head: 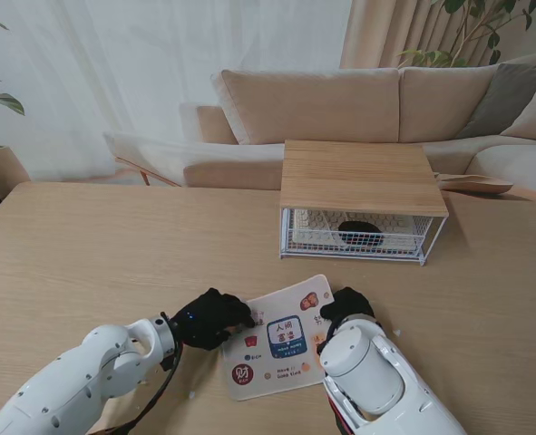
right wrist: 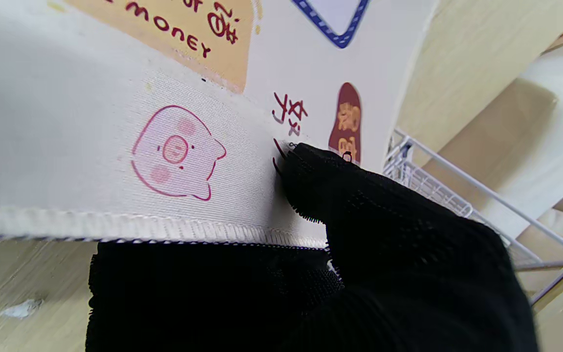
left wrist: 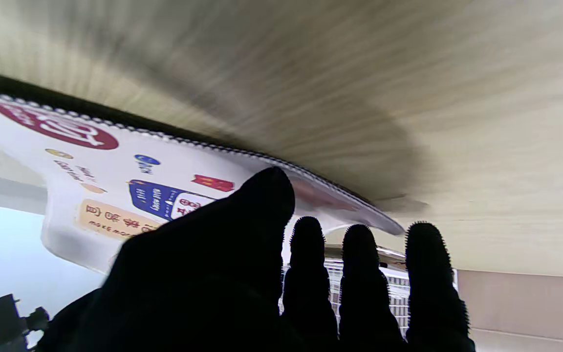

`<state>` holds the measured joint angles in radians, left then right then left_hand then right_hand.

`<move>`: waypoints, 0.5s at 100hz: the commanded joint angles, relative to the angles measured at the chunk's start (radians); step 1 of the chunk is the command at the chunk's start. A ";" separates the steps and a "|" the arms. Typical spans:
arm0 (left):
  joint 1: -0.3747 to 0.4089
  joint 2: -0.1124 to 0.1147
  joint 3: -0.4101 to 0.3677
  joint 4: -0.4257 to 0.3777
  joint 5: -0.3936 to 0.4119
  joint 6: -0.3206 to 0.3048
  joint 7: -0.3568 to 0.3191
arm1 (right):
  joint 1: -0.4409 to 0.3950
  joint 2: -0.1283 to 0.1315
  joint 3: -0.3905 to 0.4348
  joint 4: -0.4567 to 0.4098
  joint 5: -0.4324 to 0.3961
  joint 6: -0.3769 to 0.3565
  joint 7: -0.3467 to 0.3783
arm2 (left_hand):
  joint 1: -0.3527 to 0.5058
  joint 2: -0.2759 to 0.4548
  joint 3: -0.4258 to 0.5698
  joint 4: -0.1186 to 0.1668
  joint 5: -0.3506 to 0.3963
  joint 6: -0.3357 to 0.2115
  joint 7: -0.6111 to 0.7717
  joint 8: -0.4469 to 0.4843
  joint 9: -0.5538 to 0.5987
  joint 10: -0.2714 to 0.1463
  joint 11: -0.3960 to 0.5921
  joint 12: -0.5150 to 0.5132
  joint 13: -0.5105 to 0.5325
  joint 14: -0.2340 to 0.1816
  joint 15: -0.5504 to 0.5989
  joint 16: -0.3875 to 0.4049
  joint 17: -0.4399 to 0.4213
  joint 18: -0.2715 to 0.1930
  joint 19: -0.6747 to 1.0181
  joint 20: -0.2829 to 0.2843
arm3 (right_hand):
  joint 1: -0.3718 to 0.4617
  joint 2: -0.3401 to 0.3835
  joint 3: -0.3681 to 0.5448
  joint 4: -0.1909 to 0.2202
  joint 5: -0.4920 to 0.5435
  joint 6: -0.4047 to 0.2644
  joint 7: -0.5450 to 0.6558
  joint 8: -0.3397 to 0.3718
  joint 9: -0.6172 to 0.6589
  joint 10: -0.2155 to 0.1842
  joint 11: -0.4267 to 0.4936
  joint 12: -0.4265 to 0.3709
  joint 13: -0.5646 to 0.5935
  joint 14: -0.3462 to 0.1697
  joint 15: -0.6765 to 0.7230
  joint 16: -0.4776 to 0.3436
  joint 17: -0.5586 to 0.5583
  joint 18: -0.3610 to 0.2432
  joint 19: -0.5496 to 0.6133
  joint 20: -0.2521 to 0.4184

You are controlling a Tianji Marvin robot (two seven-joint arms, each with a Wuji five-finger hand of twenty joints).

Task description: Unroll the mouse pad and set up the keyboard and mouse from the tabletop organizer

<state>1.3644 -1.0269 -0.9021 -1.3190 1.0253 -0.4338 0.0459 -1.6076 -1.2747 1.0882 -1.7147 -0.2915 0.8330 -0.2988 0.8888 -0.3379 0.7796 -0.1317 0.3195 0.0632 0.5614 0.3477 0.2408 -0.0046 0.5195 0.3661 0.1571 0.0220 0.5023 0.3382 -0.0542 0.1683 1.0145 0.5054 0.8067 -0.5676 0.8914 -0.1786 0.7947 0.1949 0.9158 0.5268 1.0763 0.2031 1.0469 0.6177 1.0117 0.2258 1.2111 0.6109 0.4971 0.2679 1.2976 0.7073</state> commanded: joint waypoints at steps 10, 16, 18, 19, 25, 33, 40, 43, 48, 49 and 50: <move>0.005 0.011 -0.053 -0.003 0.031 0.036 0.000 | -0.013 -0.008 0.007 -0.017 -0.012 0.020 0.005 | -0.053 0.018 0.022 0.016 0.001 -0.013 -0.009 0.003 -0.013 0.007 -0.018 -0.001 -0.034 -0.004 -0.004 0.009 -0.017 0.019 -0.011 -0.008 | 0.051 0.024 0.069 -0.022 0.015 -0.032 0.058 0.036 0.010 0.045 0.040 0.012 0.025 0.042 0.021 0.013 0.012 -0.011 0.058 0.051; 0.020 0.004 -0.080 -0.018 0.018 0.071 0.007 | -0.015 -0.007 0.008 -0.017 -0.013 0.019 0.004 | -0.116 0.021 0.017 0.015 -0.007 -0.020 -0.020 -0.003 -0.024 0.013 -0.023 -0.004 -0.034 0.004 -0.019 0.002 -0.023 0.024 -0.018 -0.012 | 0.050 0.024 0.068 -0.022 0.015 -0.036 0.058 0.036 0.009 0.044 0.039 0.012 0.025 0.041 0.021 0.013 0.011 -0.012 0.057 0.051; 0.026 0.001 -0.089 -0.024 0.013 0.083 0.010 | -0.016 -0.006 0.009 -0.016 -0.015 0.017 0.004 | -0.137 0.021 0.021 0.018 -0.009 -0.021 -0.022 -0.004 -0.024 0.015 -0.026 -0.006 -0.034 0.006 -0.022 0.001 -0.023 0.025 -0.019 -0.013 | 0.050 0.025 0.067 -0.023 0.014 -0.036 0.057 0.036 0.009 0.044 0.039 0.012 0.024 0.041 0.021 0.013 0.011 -0.012 0.057 0.051; 0.029 0.000 -0.094 -0.028 0.010 0.090 0.013 | -0.016 -0.006 0.009 -0.016 -0.016 0.016 0.004 | -0.150 0.021 0.021 0.019 -0.009 -0.022 -0.023 -0.005 -0.025 0.018 -0.027 -0.007 -0.034 0.007 -0.023 0.001 -0.023 0.026 -0.019 -0.013 | 0.050 0.025 0.066 -0.023 0.014 -0.037 0.057 0.036 0.008 0.044 0.039 0.012 0.024 0.042 0.021 0.013 0.011 -0.012 0.057 0.051; 0.048 -0.011 -0.116 -0.044 -0.017 0.125 0.033 | -0.020 0.001 0.010 -0.017 -0.034 0.011 0.009 | -0.196 0.019 0.027 0.025 -0.009 -0.022 -0.024 -0.006 -0.025 0.028 -0.030 -0.009 -0.035 0.016 -0.024 0.005 -0.021 0.031 -0.019 -0.013 | 0.050 0.025 0.065 -0.023 0.015 -0.039 0.057 0.036 0.007 0.043 0.039 0.012 0.022 0.039 0.022 0.013 0.010 -0.014 0.056 0.051; 0.069 -0.026 -0.136 -0.064 -0.058 0.166 0.062 | -0.028 0.013 0.015 -0.020 -0.073 0.002 0.020 | -0.239 0.029 0.016 0.025 -0.007 -0.023 -0.027 -0.008 -0.024 0.032 -0.031 -0.010 -0.036 0.021 -0.024 0.008 -0.019 0.040 -0.021 -0.014 | 0.049 0.028 0.064 -0.023 0.015 -0.040 0.056 0.036 0.006 0.042 0.040 0.013 0.020 0.037 0.023 0.014 0.008 -0.016 0.055 0.052; 0.084 -0.036 -0.150 -0.080 -0.089 0.192 0.074 | -0.041 0.023 0.023 -0.027 -0.110 -0.004 0.023 | -0.268 0.037 0.005 0.027 -0.009 -0.023 -0.031 -0.010 -0.025 0.028 -0.034 -0.011 -0.038 0.023 -0.031 0.007 -0.021 0.044 -0.026 -0.017 | 0.050 0.028 0.065 -0.022 0.014 -0.040 0.056 0.036 0.005 0.044 0.041 0.014 0.018 0.038 0.025 0.015 0.006 -0.016 0.055 0.052; 0.089 -0.040 -0.155 -0.085 -0.102 0.200 0.079 | -0.048 0.028 0.028 -0.031 -0.127 -0.006 0.026 | -0.281 0.040 0.002 0.032 -0.009 -0.025 -0.040 -0.015 -0.024 0.026 -0.040 -0.015 -0.037 0.024 -0.039 0.005 -0.022 0.044 -0.030 -0.019 | 0.050 0.029 0.065 -0.022 0.014 -0.039 0.056 0.037 0.004 0.044 0.042 0.015 0.018 0.039 0.025 0.015 0.006 -0.016 0.056 0.052; 0.096 -0.046 -0.162 -0.091 -0.124 0.213 0.092 | -0.061 0.036 0.037 -0.037 -0.159 -0.007 0.031 | -0.305 0.046 -0.010 0.032 -0.016 -0.025 -0.049 -0.019 -0.026 0.027 -0.046 -0.018 -0.038 0.027 -0.046 0.003 -0.026 0.048 -0.036 -0.021 | 0.051 0.030 0.064 -0.022 0.013 -0.040 0.056 0.037 0.003 0.044 0.043 0.015 0.018 0.039 0.026 0.015 0.006 -0.016 0.056 0.052; 0.098 -0.048 -0.163 -0.093 -0.128 0.216 0.094 | -0.065 0.038 0.039 -0.038 -0.166 -0.008 0.031 | -0.312 0.049 -0.015 0.035 -0.018 -0.025 -0.055 -0.022 -0.025 0.028 -0.052 -0.021 -0.037 0.027 -0.052 0.002 -0.027 0.049 -0.039 -0.023 | 0.051 0.030 0.064 -0.022 0.012 -0.039 0.055 0.037 0.003 0.043 0.043 0.016 0.016 0.039 0.026 0.015 0.006 -0.015 0.056 0.052; 0.100 -0.049 -0.165 -0.094 -0.133 0.218 0.096 | -0.068 0.039 0.042 -0.040 -0.173 -0.009 0.032 | -0.319 0.050 -0.019 0.036 -0.021 -0.025 -0.059 -0.024 -0.026 0.029 -0.056 -0.023 -0.037 0.027 -0.055 0.001 -0.027 0.049 -0.041 -0.024 | 0.051 0.030 0.064 -0.022 0.012 -0.039 0.055 0.037 0.003 0.044 0.043 0.016 0.016 0.039 0.026 0.015 0.006 -0.015 0.056 0.053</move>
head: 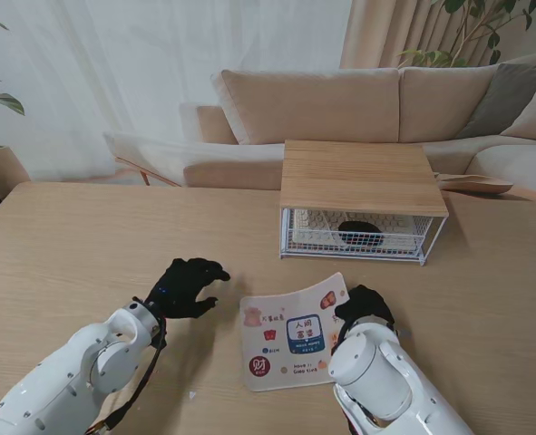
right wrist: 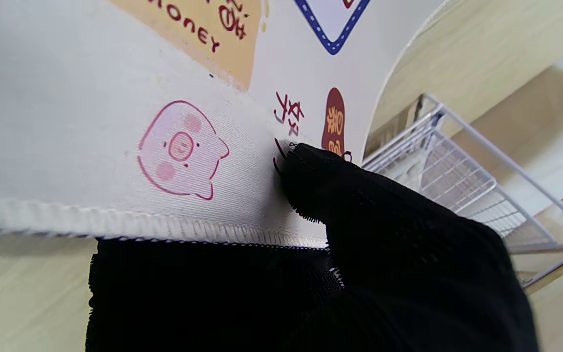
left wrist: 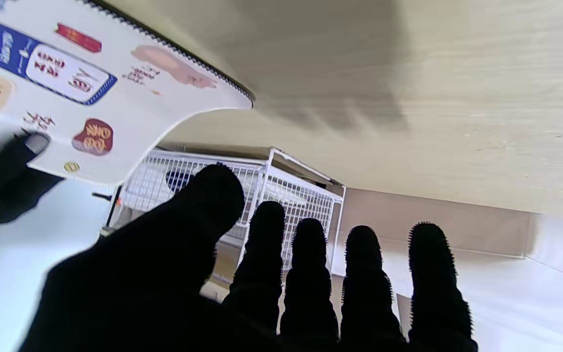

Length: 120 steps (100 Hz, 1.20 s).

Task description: Unroll the mouse pad and set up the keyboard and mouse from the tabletop organizer

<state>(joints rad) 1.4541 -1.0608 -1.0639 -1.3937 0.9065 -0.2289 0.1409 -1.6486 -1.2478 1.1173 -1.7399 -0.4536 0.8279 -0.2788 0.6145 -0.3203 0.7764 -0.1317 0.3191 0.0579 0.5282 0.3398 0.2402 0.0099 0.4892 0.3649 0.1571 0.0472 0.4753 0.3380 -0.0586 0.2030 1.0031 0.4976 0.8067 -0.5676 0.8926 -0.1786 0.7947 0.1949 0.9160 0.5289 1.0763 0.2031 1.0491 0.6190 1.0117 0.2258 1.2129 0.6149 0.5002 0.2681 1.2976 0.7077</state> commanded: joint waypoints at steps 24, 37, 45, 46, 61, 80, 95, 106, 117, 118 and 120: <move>0.059 -0.052 -0.049 -0.047 -0.206 0.073 0.016 | -0.098 0.033 0.098 -0.055 -0.105 -0.028 0.002 | -0.161 0.053 -0.170 0.045 -0.094 -0.008 -0.095 -0.058 -0.030 0.064 -0.142 -0.084 -0.051 0.056 -0.134 0.004 -0.029 0.073 -0.133 -0.070 | 0.055 0.036 0.057 -0.024 0.006 -0.036 0.054 0.038 -0.005 0.049 0.041 0.015 0.007 0.042 0.024 0.012 -0.008 -0.015 0.053 0.052; 0.076 -0.061 -0.074 -0.065 -0.269 0.088 0.003 | -0.127 0.055 0.149 -0.062 -0.189 -0.050 0.027 | -0.151 0.067 -0.207 0.050 -0.106 0.000 -0.114 -0.069 -0.033 0.073 -0.173 -0.102 -0.058 0.065 -0.173 0.013 -0.029 0.086 -0.172 -0.089 | 0.055 0.040 0.054 -0.025 0.005 -0.039 0.053 0.040 -0.008 0.045 0.041 0.016 0.004 0.040 0.023 0.012 -0.009 -0.017 0.052 0.052; 0.082 -0.064 -0.088 -0.069 -0.276 0.084 0.014 | -0.151 0.068 0.187 -0.063 -0.239 -0.074 0.037 | -0.149 0.068 -0.211 0.051 -0.101 0.004 -0.113 -0.070 -0.031 0.077 -0.173 -0.102 -0.058 0.070 -0.172 0.019 -0.029 0.087 -0.176 -0.091 | 0.053 0.042 0.051 -0.025 0.004 -0.043 0.053 0.041 -0.008 0.042 0.041 0.016 0.005 0.037 0.023 0.012 -0.009 -0.018 0.051 0.051; 0.082 -0.064 -0.089 -0.069 -0.277 0.083 0.015 | -0.154 0.069 0.191 -0.062 -0.245 -0.078 0.037 | -0.148 0.068 -0.212 0.051 -0.100 0.005 -0.113 -0.070 -0.031 0.076 -0.173 -0.102 -0.058 0.070 -0.172 0.020 -0.029 0.087 -0.176 -0.091 | 0.053 0.041 0.051 -0.025 0.004 -0.044 0.053 0.041 -0.008 0.042 0.041 0.016 0.004 0.036 0.022 0.012 -0.009 -0.019 0.051 0.051; 0.086 -0.067 -0.104 -0.070 -0.281 0.083 0.023 | -0.187 0.075 0.255 -0.044 -0.295 -0.122 0.020 | -0.141 0.072 -0.216 0.053 -0.094 0.015 -0.115 -0.071 -0.031 0.080 -0.169 -0.100 -0.058 0.070 -0.172 0.029 -0.028 0.087 -0.177 -0.091 | 0.051 0.044 0.050 -0.024 0.003 -0.046 0.053 0.043 -0.008 0.039 0.042 0.016 0.004 0.033 0.022 0.012 -0.008 -0.023 0.051 0.051; 0.086 -0.068 -0.112 -0.068 -0.282 0.091 0.029 | -0.200 0.065 0.307 -0.003 -0.300 -0.145 -0.039 | -0.131 0.078 -0.216 0.055 -0.084 0.016 -0.114 -0.071 -0.031 0.082 -0.166 -0.098 -0.058 0.071 -0.174 0.034 -0.028 0.087 -0.177 -0.091 | 0.051 0.044 0.049 -0.023 0.003 -0.048 0.053 0.043 -0.008 0.038 0.042 0.016 0.007 0.033 0.022 0.011 -0.006 -0.024 0.052 0.051; 0.089 -0.068 -0.118 -0.071 -0.279 0.096 0.033 | -0.198 0.057 0.335 0.035 -0.296 -0.163 -0.081 | -0.130 0.080 -0.219 0.055 -0.076 0.019 -0.113 -0.070 -0.031 0.083 -0.163 -0.097 -0.058 0.070 -0.175 0.036 -0.028 0.087 -0.177 -0.091 | 0.050 0.048 0.046 -0.024 0.002 -0.050 0.052 0.044 -0.011 0.036 0.042 0.016 0.006 0.031 0.022 0.011 -0.006 -0.025 0.051 0.050; 0.088 -0.069 -0.119 -0.069 -0.279 0.101 0.033 | -0.195 0.054 0.348 0.055 -0.298 -0.169 -0.102 | -0.126 0.081 -0.219 0.055 -0.072 0.021 -0.112 -0.070 -0.032 0.083 -0.162 -0.097 -0.058 0.069 -0.176 0.037 -0.028 0.087 -0.177 -0.091 | 0.050 0.050 0.044 -0.023 0.000 -0.053 0.052 0.044 -0.013 0.035 0.043 0.016 0.001 0.028 0.021 0.011 -0.010 -0.028 0.049 0.049; 0.089 -0.068 -0.121 -0.073 -0.280 0.106 0.030 | -0.192 0.055 0.357 0.076 -0.311 -0.180 -0.116 | -0.124 0.082 -0.220 0.056 -0.070 0.021 -0.113 -0.070 -0.032 0.084 -0.163 -0.097 -0.058 0.070 -0.178 0.038 -0.028 0.087 -0.177 -0.091 | 0.048 0.054 0.040 -0.023 -0.003 -0.057 0.052 0.045 -0.016 0.032 0.044 0.016 -0.002 0.024 0.021 0.011 -0.011 -0.031 0.049 0.049; 0.090 -0.068 -0.121 -0.073 -0.280 0.107 0.030 | -0.192 0.055 0.357 0.078 -0.312 -0.181 -0.117 | -0.124 0.082 -0.220 0.056 -0.070 0.021 -0.113 -0.070 -0.032 0.084 -0.163 -0.097 -0.058 0.070 -0.178 0.038 -0.028 0.087 -0.177 -0.091 | 0.048 0.054 0.040 -0.023 -0.003 -0.058 0.052 0.045 -0.016 0.031 0.044 0.016 -0.002 0.023 0.021 0.011 -0.011 -0.032 0.049 0.049; 0.090 -0.069 -0.121 -0.074 -0.281 0.108 0.030 | -0.191 0.055 0.359 0.082 -0.315 -0.183 -0.119 | -0.124 0.081 -0.220 0.056 -0.067 0.021 -0.113 -0.070 -0.032 0.084 -0.163 -0.097 -0.058 0.068 -0.178 0.038 -0.028 0.087 -0.177 -0.091 | 0.048 0.054 0.039 -0.023 -0.003 -0.058 0.052 0.045 -0.016 0.031 0.044 0.016 0.000 0.024 0.022 0.012 -0.012 -0.032 0.049 0.049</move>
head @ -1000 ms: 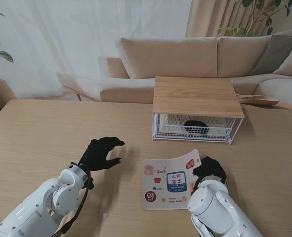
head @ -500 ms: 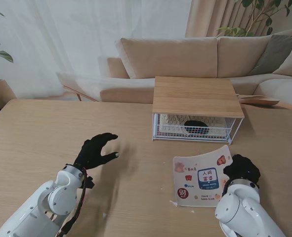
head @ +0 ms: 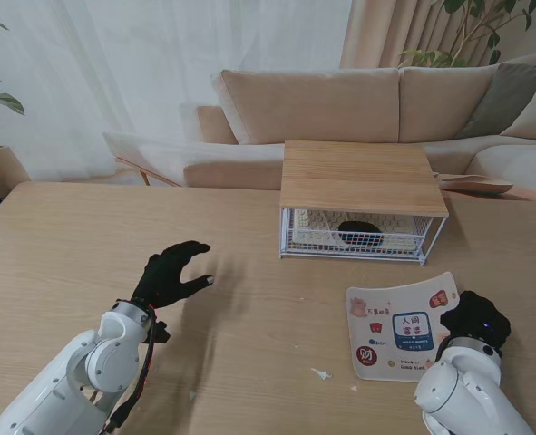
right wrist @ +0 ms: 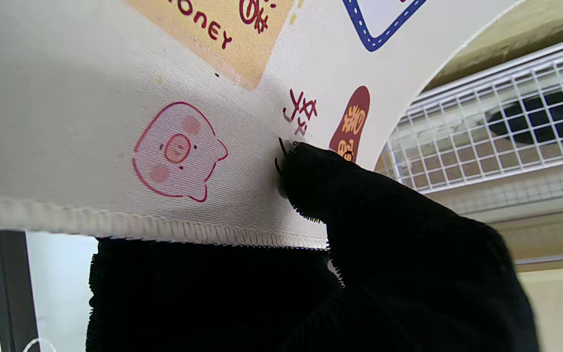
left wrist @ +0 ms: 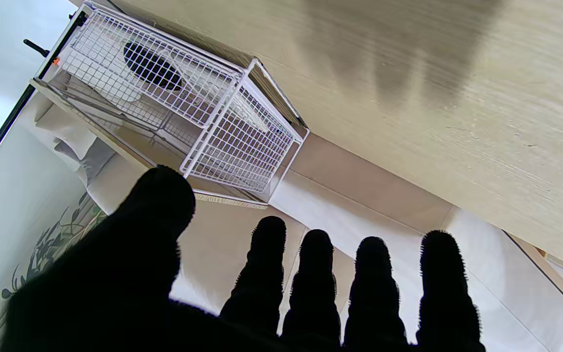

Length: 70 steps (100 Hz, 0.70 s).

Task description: Unroll the mouse pad and set up the keyboard and mouse from the tabletop organizer

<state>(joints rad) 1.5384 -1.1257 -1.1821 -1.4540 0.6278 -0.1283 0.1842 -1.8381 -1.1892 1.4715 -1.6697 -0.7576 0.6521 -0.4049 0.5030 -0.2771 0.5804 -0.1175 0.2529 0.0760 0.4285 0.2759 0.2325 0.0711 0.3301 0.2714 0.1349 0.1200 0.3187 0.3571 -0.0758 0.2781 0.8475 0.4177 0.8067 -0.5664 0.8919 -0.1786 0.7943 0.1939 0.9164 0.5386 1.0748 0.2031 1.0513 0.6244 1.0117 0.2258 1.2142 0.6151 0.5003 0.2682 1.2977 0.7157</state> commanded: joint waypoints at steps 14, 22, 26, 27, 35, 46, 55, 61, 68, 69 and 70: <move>0.008 -0.003 -0.004 -0.019 0.000 0.013 -0.015 | 0.006 0.000 0.015 0.038 -0.031 -0.022 -0.001 | -0.011 0.040 -0.025 0.042 0.001 0.004 -0.014 -0.006 -0.024 0.023 -0.004 -0.003 -0.036 -0.005 -0.024 0.019 -0.011 0.012 -0.022 -0.011 | 0.048 0.054 0.038 -0.022 -0.003 -0.057 0.051 0.036 -0.016 0.033 0.043 0.010 -0.002 0.025 0.021 0.012 -0.013 -0.033 0.049 0.041; 0.010 -0.003 -0.005 -0.022 0.000 0.015 -0.016 | 0.007 0.007 0.021 0.051 -0.059 -0.034 0.001 | -0.011 0.040 -0.025 0.042 0.000 0.004 -0.015 -0.006 -0.024 0.023 -0.004 -0.003 -0.036 -0.006 -0.025 0.019 -0.011 0.012 -0.022 -0.012 | 0.047 0.056 0.037 -0.022 -0.004 -0.058 0.050 0.036 -0.016 0.030 0.044 0.010 -0.003 0.022 0.021 0.011 -0.013 -0.034 0.049 0.041; 0.012 -0.002 -0.007 -0.026 0.002 0.017 -0.018 | 0.009 0.010 0.024 0.057 -0.072 -0.036 0.003 | -0.011 0.042 -0.025 0.042 0.001 0.005 -0.015 -0.006 -0.024 0.023 -0.003 -0.003 -0.036 -0.006 -0.025 0.019 -0.011 0.012 -0.023 -0.012 | 0.046 0.057 0.036 -0.022 -0.005 -0.059 0.051 0.037 -0.016 0.028 0.044 0.010 0.000 0.020 0.021 0.011 -0.011 -0.036 0.049 0.041; 0.012 -0.002 -0.007 -0.027 0.002 0.017 -0.018 | 0.010 0.011 0.024 0.059 -0.075 -0.036 0.003 | -0.011 0.042 -0.026 0.042 0.000 0.005 -0.015 -0.006 -0.024 0.023 -0.003 -0.003 -0.036 -0.007 -0.025 0.019 -0.011 0.012 -0.023 -0.012 | 0.047 0.058 0.036 -0.022 -0.005 -0.059 0.051 0.037 -0.016 0.028 0.044 0.010 0.000 0.020 0.021 0.011 -0.011 -0.036 0.049 0.041; 0.015 -0.002 -0.010 -0.033 0.003 0.019 -0.021 | 0.015 0.012 0.030 0.070 -0.082 -0.036 0.000 | -0.009 0.040 -0.025 0.042 0.001 0.006 -0.015 -0.006 -0.024 0.023 -0.004 -0.003 -0.036 -0.006 -0.026 0.020 -0.011 0.012 -0.023 -0.012 | 0.046 0.059 0.034 -0.022 -0.006 -0.061 0.051 0.037 -0.017 0.028 0.045 0.009 -0.002 0.019 0.020 0.011 -0.011 -0.037 0.049 0.041; 0.017 -0.001 -0.013 -0.036 0.004 0.022 -0.024 | 0.019 0.013 0.038 0.087 -0.090 -0.038 -0.005 | -0.009 0.040 -0.025 0.042 0.001 0.006 -0.015 -0.006 -0.024 0.023 -0.004 -0.003 -0.036 -0.006 -0.026 0.020 -0.011 0.012 -0.024 -0.012 | 0.046 0.060 0.033 -0.021 -0.007 -0.061 0.051 0.038 -0.018 0.027 0.045 0.009 0.000 0.020 0.021 0.011 -0.011 -0.037 0.049 0.040; 0.018 0.000 -0.014 -0.036 0.005 0.023 -0.027 | 0.023 0.014 0.041 0.102 -0.103 -0.034 -0.013 | -0.007 0.040 -0.024 0.042 0.002 0.005 -0.015 -0.005 -0.024 0.023 -0.004 -0.003 -0.036 -0.007 -0.027 0.020 -0.011 0.012 -0.024 -0.012 | 0.046 0.061 0.032 -0.021 -0.007 -0.063 0.051 0.038 -0.018 0.026 0.047 0.009 -0.002 0.018 0.021 0.011 -0.011 -0.037 0.049 0.040; 0.018 0.000 -0.015 -0.037 0.006 0.025 -0.030 | 0.026 0.013 0.042 0.111 -0.104 -0.027 -0.021 | -0.007 0.040 -0.024 0.042 0.002 0.004 -0.016 -0.005 -0.024 0.023 -0.004 -0.003 -0.036 -0.006 -0.027 0.021 -0.011 0.011 -0.024 -0.013 | 0.046 0.062 0.031 -0.021 -0.008 -0.063 0.051 0.038 -0.019 0.025 0.047 0.009 -0.001 0.018 0.021 0.011 -0.011 -0.037 0.049 0.040; 0.019 0.001 -0.017 -0.038 0.007 0.024 -0.031 | 0.029 0.010 0.044 0.124 -0.105 -0.016 -0.034 | -0.007 0.040 -0.024 0.042 0.003 0.006 -0.016 -0.006 -0.025 0.024 -0.005 -0.004 -0.037 -0.006 -0.028 0.021 -0.012 0.011 -0.026 -0.014 | 0.046 0.063 0.030 -0.020 -0.008 -0.063 0.051 0.038 -0.019 0.025 0.047 0.009 -0.003 0.015 0.020 0.010 -0.011 -0.037 0.049 0.040; 0.019 0.001 -0.017 -0.038 0.008 0.024 -0.031 | 0.029 0.010 0.044 0.126 -0.105 -0.014 -0.036 | -0.007 0.041 -0.024 0.042 0.003 0.006 -0.016 -0.005 -0.024 0.024 -0.005 -0.004 -0.037 -0.006 -0.028 0.021 -0.011 0.011 -0.026 -0.014 | 0.046 0.063 0.030 -0.020 -0.009 -0.063 0.050 0.038 -0.019 0.025 0.047 0.009 -0.003 0.015 0.020 0.010 -0.011 -0.037 0.049 0.040; 0.019 0.001 -0.017 -0.038 0.008 0.024 -0.030 | 0.030 0.009 0.044 0.128 -0.105 -0.013 -0.038 | -0.006 0.040 -0.024 0.042 0.003 0.006 -0.016 -0.006 -0.025 0.024 -0.006 -0.004 -0.037 -0.005 -0.028 0.021 -0.011 0.011 -0.027 -0.014 | 0.046 0.063 0.030 -0.020 -0.009 -0.063 0.050 0.038 -0.020 0.025 0.047 0.009 -0.002 0.015 0.020 0.010 -0.011 -0.037 0.049 0.040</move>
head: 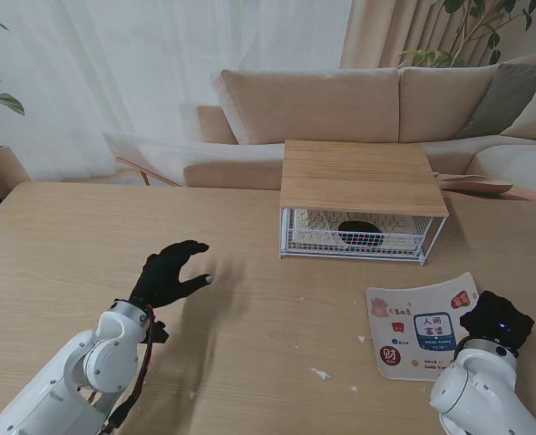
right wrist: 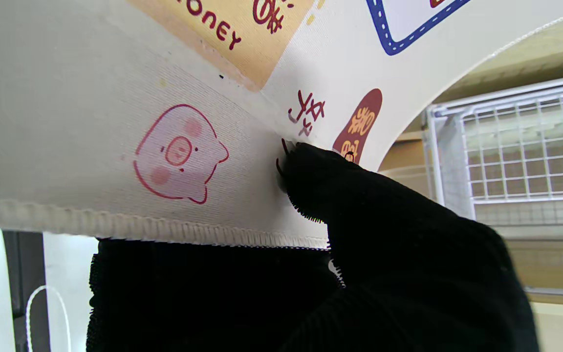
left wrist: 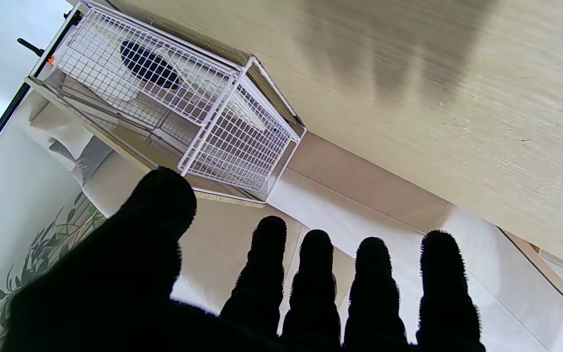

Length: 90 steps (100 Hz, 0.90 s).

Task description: Unroll the mouse pad and set up the keyboard and mouse from the tabletop organizer

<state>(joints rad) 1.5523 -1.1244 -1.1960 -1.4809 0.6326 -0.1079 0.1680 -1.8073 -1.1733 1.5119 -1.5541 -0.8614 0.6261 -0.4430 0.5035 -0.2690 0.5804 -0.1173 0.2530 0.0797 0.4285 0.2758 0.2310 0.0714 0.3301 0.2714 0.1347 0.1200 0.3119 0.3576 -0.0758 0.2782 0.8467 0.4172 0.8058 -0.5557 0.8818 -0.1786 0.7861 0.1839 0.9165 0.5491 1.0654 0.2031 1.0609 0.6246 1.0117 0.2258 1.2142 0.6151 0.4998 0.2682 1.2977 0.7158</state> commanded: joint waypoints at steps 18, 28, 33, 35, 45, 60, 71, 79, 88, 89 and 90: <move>0.004 -0.001 -0.004 -0.011 0.004 0.003 -0.014 | 0.004 -0.017 0.008 0.042 0.010 0.033 -0.043 | -0.007 0.034 -0.024 0.042 0.003 0.002 -0.017 -0.005 -0.023 0.024 -0.006 -0.004 -0.036 -0.007 -0.022 0.020 -0.011 0.011 -0.027 -0.014 | 0.047 0.056 0.036 -0.020 -0.004 -0.054 0.049 0.028 -0.012 0.025 0.038 0.008 -0.005 0.014 0.020 0.010 -0.011 -0.039 0.048 0.039; 0.004 0.000 -0.004 -0.012 0.006 0.004 -0.013 | 0.010 -0.025 0.007 0.057 0.020 0.061 -0.064 | -0.006 0.034 -0.024 0.042 0.004 0.005 -0.016 -0.005 -0.022 0.025 -0.005 -0.004 -0.036 -0.006 -0.022 0.021 -0.011 0.011 -0.027 -0.014 | 0.048 0.058 0.033 -0.019 -0.007 -0.054 0.048 0.028 -0.016 0.023 0.038 0.008 -0.007 0.012 0.020 0.010 -0.013 -0.042 0.046 0.037; 0.004 0.000 -0.005 -0.011 0.006 0.005 -0.013 | 0.014 -0.030 0.007 0.067 0.024 0.069 -0.081 | -0.007 0.034 -0.024 0.042 0.002 0.003 -0.017 -0.005 -0.022 0.024 -0.004 -0.004 -0.036 -0.006 -0.022 0.021 -0.011 0.011 -0.027 -0.014 | 0.047 0.061 0.029 -0.019 -0.011 -0.058 0.048 0.029 -0.019 0.023 0.039 0.007 -0.009 0.011 0.019 0.009 -0.014 -0.044 0.046 0.036; 0.004 0.000 -0.005 -0.011 0.006 0.005 -0.013 | 0.014 -0.031 0.008 0.070 0.025 0.070 -0.086 | -0.007 0.034 -0.024 0.042 0.003 0.003 -0.016 -0.005 -0.022 0.023 -0.004 -0.004 -0.036 -0.007 -0.023 0.021 -0.011 0.011 -0.027 -0.014 | 0.048 0.061 0.028 -0.018 -0.012 -0.058 0.048 0.029 -0.019 0.022 0.039 0.007 -0.010 0.010 0.019 0.009 -0.014 -0.044 0.045 0.036; 0.004 -0.001 -0.006 -0.010 0.007 0.005 -0.011 | 0.015 -0.032 0.007 0.082 0.019 0.083 -0.094 | -0.005 0.034 -0.024 0.042 0.004 0.005 -0.016 -0.005 -0.023 0.023 -0.005 -0.004 -0.036 -0.007 -0.022 0.021 -0.011 0.011 -0.027 -0.014 | 0.047 0.064 0.022 -0.017 -0.014 -0.061 0.047 0.029 -0.021 0.020 0.040 0.007 -0.009 0.009 0.019 0.009 -0.015 -0.045 0.045 0.035; 0.003 -0.001 -0.007 -0.009 0.008 0.005 -0.008 | 0.016 -0.036 0.010 0.092 0.025 0.083 -0.113 | -0.004 0.033 -0.024 0.042 0.004 0.005 -0.017 -0.005 -0.023 0.023 -0.006 -0.004 -0.037 -0.006 -0.024 0.021 -0.011 0.011 -0.027 -0.014 | 0.042 0.067 0.000 -0.008 -0.026 -0.068 0.038 0.013 -0.028 0.003 0.021 -0.011 -0.024 -0.005 -0.010 -0.004 -0.024 -0.061 0.026 0.020; 0.001 -0.001 -0.006 -0.006 0.011 0.002 -0.007 | 0.011 -0.031 0.011 0.095 0.019 0.064 -0.107 | -0.005 0.034 -0.024 0.042 0.004 0.004 -0.017 -0.005 -0.023 0.024 -0.005 -0.004 -0.037 -0.007 -0.024 0.021 -0.011 0.011 -0.027 -0.014 | -0.014 0.054 -0.046 -0.001 -0.166 -0.079 -0.030 -0.042 -0.188 -0.016 -0.054 -0.072 -0.177 -0.018 -0.138 -0.048 -0.136 -0.096 -0.072 -0.038; 0.001 -0.001 -0.006 -0.005 0.010 0.002 -0.008 | 0.011 -0.026 0.010 0.101 0.009 0.041 -0.106 | -0.004 0.033 -0.024 0.042 0.003 0.004 -0.018 -0.005 -0.023 0.025 -0.007 -0.005 -0.038 -0.006 -0.026 0.020 -0.011 0.011 -0.028 -0.015 | -0.113 0.107 -0.025 0.069 -0.230 -0.063 -0.303 0.019 -0.403 -0.040 -0.101 -0.147 -0.353 -0.043 -0.295 -0.102 -0.239 -0.126 -0.145 -0.101; 0.001 0.000 -0.006 -0.005 0.010 0.001 -0.010 | 0.009 -0.021 0.010 0.100 0.002 0.021 -0.099 | -0.005 0.033 -0.025 0.042 0.002 0.003 -0.018 -0.005 -0.024 0.025 -0.009 -0.006 -0.038 -0.006 -0.028 0.019 -0.011 0.011 -0.031 -0.016 | -0.186 0.138 -0.064 0.098 -0.421 -0.049 -0.433 0.042 -0.676 -0.063 -0.202 -0.203 -0.596 -0.084 -0.492 -0.173 -0.389 -0.176 -0.273 -0.163; 0.001 0.000 -0.006 -0.005 0.010 0.001 -0.010 | 0.008 -0.020 0.010 0.099 0.002 0.017 -0.097 | -0.005 0.032 -0.025 0.042 0.003 0.003 -0.018 -0.005 -0.024 0.025 -0.009 -0.006 -0.038 -0.007 -0.028 0.019 -0.011 0.011 -0.031 -0.016 | -0.191 0.140 -0.070 0.099 -0.438 -0.048 -0.438 0.041 -0.698 -0.064 -0.209 -0.208 -0.617 -0.086 -0.510 -0.181 -0.402 -0.182 -0.289 -0.171; 0.001 0.000 -0.006 -0.005 0.011 0.001 -0.010 | 0.007 -0.020 0.010 0.098 0.001 0.014 -0.095 | -0.004 0.032 -0.025 0.042 0.002 0.004 -0.018 -0.005 -0.024 0.025 -0.009 -0.006 -0.038 -0.007 -0.029 0.019 -0.011 0.011 -0.032 -0.016 | -0.198 0.145 -0.080 0.099 -0.463 -0.047 -0.445 0.039 -0.734 -0.067 -0.220 -0.214 -0.648 -0.093 -0.534 -0.192 -0.421 -0.190 -0.312 -0.183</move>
<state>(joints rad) 1.5517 -1.1234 -1.2005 -1.4810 0.6428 -0.1073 0.1717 -1.7897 -1.1942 1.5236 -1.4502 -0.8545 0.6509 -0.5598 0.5037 -0.2686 0.5804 -0.1173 0.2531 0.0810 0.4275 0.2757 0.2309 0.0719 0.3301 0.2714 0.1346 0.1200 0.3080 0.3583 -0.0758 0.2783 0.8384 0.4162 0.6444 -0.4518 0.8295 -0.1260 0.4224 0.1269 0.5228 0.5771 0.4612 0.1633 0.8987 0.4405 0.4903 0.1625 0.7667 0.4647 0.1553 0.1279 1.0653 0.5826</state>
